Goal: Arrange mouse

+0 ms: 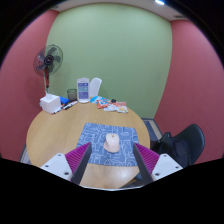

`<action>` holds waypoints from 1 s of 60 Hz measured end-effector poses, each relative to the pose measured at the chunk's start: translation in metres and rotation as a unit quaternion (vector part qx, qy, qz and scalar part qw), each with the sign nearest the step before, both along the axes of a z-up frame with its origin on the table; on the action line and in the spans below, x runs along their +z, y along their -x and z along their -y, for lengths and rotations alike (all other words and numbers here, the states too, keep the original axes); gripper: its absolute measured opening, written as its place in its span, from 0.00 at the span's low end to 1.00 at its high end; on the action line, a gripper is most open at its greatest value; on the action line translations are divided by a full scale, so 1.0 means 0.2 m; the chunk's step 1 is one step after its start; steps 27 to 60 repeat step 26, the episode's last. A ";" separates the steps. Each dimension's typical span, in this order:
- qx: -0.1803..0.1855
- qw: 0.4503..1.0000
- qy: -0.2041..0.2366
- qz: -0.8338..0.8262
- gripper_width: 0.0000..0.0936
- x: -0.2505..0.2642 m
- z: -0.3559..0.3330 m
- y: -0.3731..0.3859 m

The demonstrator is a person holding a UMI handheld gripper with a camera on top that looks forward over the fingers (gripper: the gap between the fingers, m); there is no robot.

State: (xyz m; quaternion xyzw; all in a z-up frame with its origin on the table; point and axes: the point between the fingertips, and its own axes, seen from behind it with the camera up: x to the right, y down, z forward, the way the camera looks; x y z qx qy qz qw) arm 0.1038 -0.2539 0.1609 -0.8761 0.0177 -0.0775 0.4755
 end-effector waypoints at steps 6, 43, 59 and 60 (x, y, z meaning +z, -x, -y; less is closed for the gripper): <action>-0.002 1.000 -0.007 0.006 0.90 0.07 0.15 0.04; -0.006 1.000 -0.020 0.007 0.90 0.22 0.37 0.10; -0.006 1.000 -0.020 0.007 0.90 0.22 0.37 0.10; -0.006 1.000 -0.020 0.007 0.90 0.22 0.37 0.10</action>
